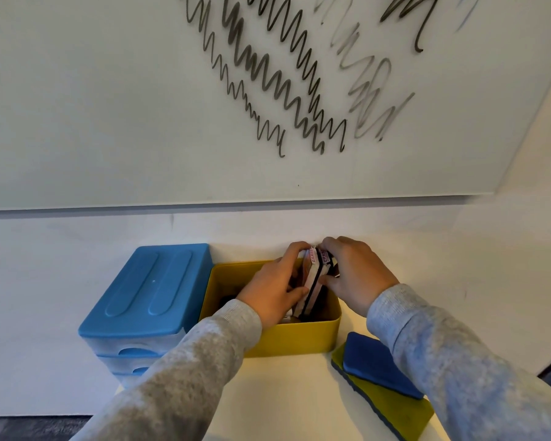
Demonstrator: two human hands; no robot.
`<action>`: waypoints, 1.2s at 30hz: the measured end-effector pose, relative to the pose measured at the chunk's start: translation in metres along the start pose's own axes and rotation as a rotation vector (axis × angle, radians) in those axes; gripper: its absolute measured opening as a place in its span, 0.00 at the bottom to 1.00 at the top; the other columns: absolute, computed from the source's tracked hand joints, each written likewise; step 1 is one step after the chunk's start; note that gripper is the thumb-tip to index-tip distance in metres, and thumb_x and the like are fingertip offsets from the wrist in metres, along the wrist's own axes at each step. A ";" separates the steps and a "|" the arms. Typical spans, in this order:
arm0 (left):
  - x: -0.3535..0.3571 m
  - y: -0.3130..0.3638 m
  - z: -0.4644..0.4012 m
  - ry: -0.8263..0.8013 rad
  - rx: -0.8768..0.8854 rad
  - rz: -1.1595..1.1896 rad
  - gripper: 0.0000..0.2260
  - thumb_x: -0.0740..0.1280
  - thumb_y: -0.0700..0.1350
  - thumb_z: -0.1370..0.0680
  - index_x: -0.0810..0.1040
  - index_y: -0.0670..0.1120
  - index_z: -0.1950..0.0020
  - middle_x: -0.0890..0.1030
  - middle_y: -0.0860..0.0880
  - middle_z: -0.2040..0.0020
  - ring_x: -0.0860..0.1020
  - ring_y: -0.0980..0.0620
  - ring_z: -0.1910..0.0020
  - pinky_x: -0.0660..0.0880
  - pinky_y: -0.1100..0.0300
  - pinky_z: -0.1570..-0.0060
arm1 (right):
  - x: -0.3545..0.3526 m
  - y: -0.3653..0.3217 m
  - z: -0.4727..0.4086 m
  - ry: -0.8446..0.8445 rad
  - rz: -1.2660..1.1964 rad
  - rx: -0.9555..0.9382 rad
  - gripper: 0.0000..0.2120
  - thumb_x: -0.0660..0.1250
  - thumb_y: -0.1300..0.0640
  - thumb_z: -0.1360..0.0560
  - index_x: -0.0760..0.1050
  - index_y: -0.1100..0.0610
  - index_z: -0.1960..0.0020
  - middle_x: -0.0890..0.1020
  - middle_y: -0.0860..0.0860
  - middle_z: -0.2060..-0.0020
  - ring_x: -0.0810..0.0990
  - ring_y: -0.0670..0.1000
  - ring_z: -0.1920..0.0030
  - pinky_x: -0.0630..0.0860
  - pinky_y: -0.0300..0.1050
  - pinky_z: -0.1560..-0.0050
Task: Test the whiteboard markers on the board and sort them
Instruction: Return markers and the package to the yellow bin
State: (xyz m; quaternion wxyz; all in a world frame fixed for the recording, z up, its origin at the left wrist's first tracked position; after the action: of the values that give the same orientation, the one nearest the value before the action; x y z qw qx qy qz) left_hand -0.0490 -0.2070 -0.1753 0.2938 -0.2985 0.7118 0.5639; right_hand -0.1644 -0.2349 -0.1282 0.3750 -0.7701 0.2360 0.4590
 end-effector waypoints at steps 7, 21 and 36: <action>0.000 0.001 0.001 -0.005 -0.002 0.007 0.33 0.71 0.42 0.22 0.56 0.66 0.28 0.81 0.51 0.49 0.83 0.52 0.54 0.82 0.49 0.50 | -0.001 0.000 0.001 0.019 -0.014 -0.008 0.18 0.74 0.57 0.27 0.75 0.52 0.39 0.78 0.50 0.51 0.77 0.54 0.50 0.76 0.48 0.52; -0.003 0.008 0.005 -0.010 0.004 -0.062 0.33 0.71 0.45 0.22 0.56 0.64 0.27 0.81 0.50 0.45 0.83 0.52 0.53 0.82 0.49 0.49 | 0.001 0.007 0.007 -0.019 -0.099 0.014 0.24 0.75 0.55 0.28 0.70 0.50 0.35 0.78 0.50 0.48 0.78 0.53 0.48 0.78 0.49 0.49; 0.010 0.115 0.070 0.027 0.410 -0.477 0.10 0.58 0.51 0.18 0.68 0.54 0.38 0.77 0.53 0.50 0.77 0.49 0.58 0.78 0.51 0.63 | 0.046 0.049 0.117 -0.579 0.165 0.192 0.31 0.73 0.38 0.31 0.69 0.48 0.33 0.74 0.47 0.43 0.76 0.52 0.44 0.76 0.49 0.45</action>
State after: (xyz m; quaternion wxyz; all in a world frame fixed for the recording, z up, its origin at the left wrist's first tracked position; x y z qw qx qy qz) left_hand -0.1365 -0.1182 -0.1238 0.4625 -0.3988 0.7245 0.3198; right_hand -0.2396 -0.1725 -0.2214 0.4591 -0.5468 0.2233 0.6636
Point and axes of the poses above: each hand's wrist, its own z-axis away from the middle knuckle, its own x-axis out of the palm, y = z × x, the point moved 10 cm from there along -z, towards the middle knuckle
